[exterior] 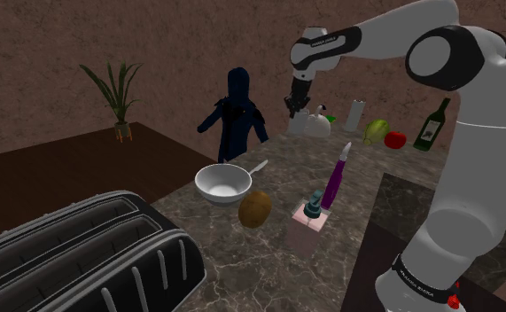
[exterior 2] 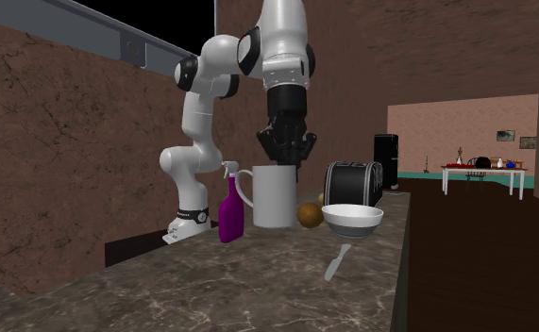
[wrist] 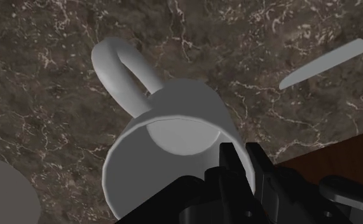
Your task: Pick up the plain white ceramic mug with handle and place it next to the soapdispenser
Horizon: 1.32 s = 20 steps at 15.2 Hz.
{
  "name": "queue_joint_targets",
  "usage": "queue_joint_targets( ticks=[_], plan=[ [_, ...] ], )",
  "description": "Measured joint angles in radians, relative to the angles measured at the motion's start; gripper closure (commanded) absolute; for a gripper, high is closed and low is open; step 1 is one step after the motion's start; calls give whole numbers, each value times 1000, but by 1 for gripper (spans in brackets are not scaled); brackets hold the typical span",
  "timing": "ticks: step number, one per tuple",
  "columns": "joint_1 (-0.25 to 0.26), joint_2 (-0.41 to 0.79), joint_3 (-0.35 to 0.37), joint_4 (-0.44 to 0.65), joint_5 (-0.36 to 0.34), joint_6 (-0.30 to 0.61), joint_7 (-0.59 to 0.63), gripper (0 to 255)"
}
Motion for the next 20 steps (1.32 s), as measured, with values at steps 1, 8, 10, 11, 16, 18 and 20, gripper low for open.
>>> queue_joint_targets(
  ticks=[1,8,10,11,16,18,20],
  plan=[
    [0,-3,0,10,-1,-13,0,255],
    [-2,-9,-2,98,-2,-107,-1,255],
    [-4,-4,-3,129,-1,-133,-2,255],
    [-3,-7,-3,136,-2,-143,-1,255],
    [-6,1,-3,219,0,-217,-2,255],
    [-8,6,-4,252,1,-246,-3,255],
    [-10,5,-5,279,1,-274,-5,255]
  ],
)
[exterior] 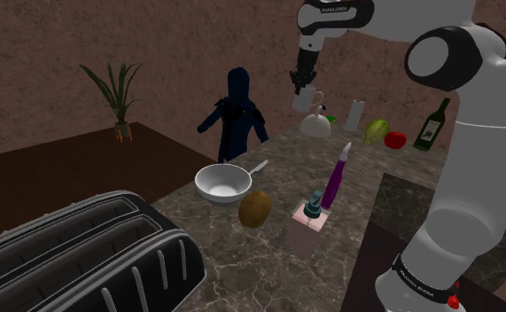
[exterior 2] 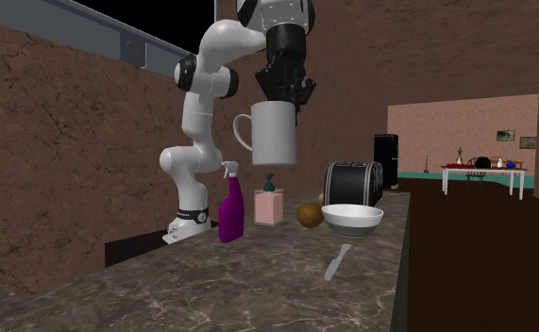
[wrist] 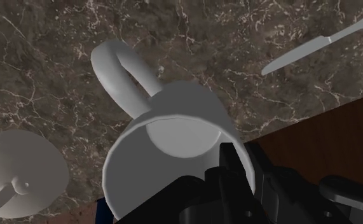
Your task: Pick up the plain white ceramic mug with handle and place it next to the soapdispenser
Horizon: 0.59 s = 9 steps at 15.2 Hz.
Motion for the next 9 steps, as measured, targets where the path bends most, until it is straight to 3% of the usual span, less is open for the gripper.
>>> queue_joint_targets(
  ticks=[3,9],
  plan=[
    [4,-6,1,17,-2,-22,6,255],
    [70,-233,33,-269,-62,40,100,255]
  ],
)
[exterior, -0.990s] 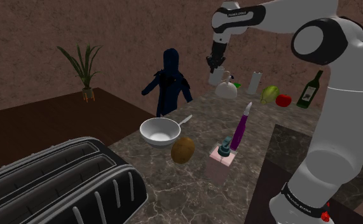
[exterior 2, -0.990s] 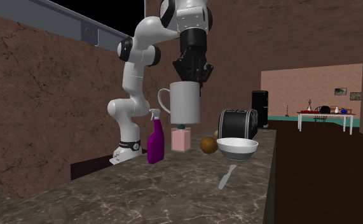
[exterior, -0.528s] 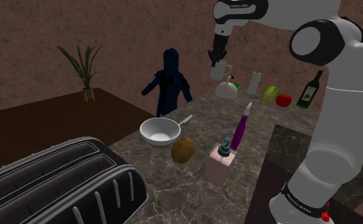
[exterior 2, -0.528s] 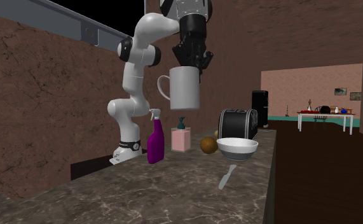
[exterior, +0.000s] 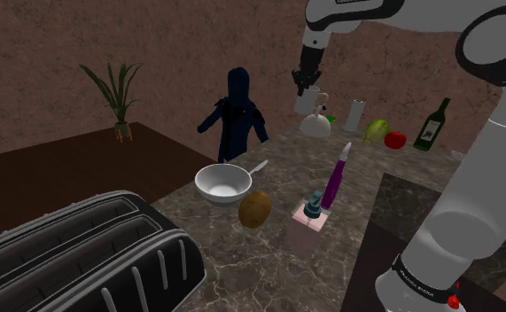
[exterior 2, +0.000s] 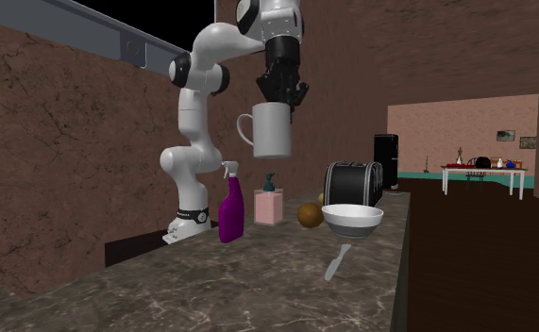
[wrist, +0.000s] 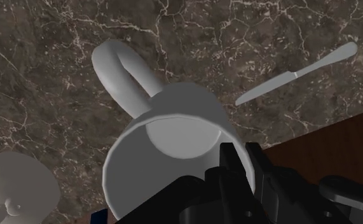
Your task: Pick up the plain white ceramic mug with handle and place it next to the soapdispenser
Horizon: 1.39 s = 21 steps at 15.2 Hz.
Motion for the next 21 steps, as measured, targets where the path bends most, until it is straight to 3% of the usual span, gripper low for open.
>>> queue_joint_targets(
  ticks=[10,21],
  plan=[
    [71,-336,105,-360,-48,18,186,255],
    [141,-632,257,-607,-1,-41,386,255]
  ],
)
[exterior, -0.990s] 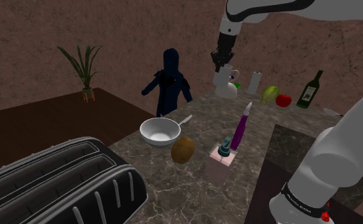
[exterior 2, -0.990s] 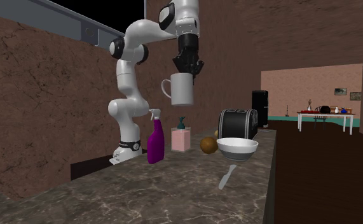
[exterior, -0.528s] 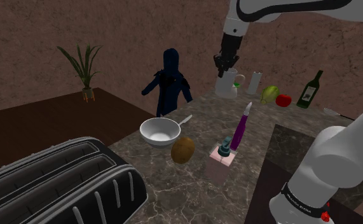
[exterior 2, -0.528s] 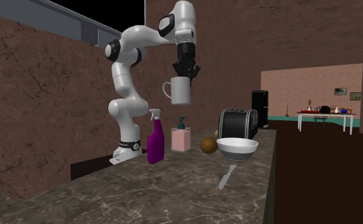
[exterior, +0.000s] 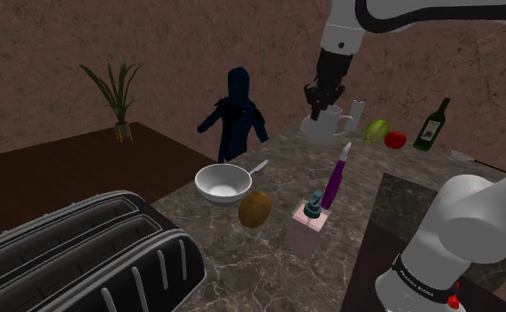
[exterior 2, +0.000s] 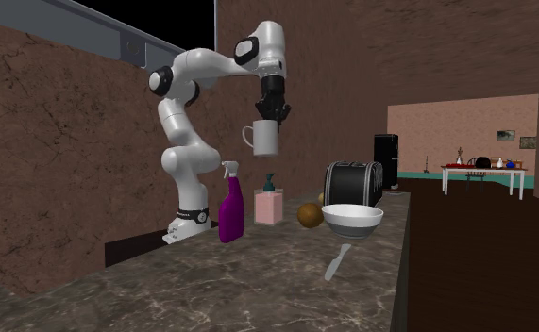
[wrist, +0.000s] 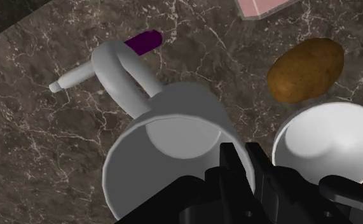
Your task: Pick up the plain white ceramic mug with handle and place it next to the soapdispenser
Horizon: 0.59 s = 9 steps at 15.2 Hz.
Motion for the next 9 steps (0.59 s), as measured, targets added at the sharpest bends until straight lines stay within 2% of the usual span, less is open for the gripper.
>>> queue_joint_targets(
  ticks=[4,9],
  plan=[
    [32,-91,64,-59,39,-34,76,255],
    [75,-169,148,-76,98,-95,174,255]
  ],
)
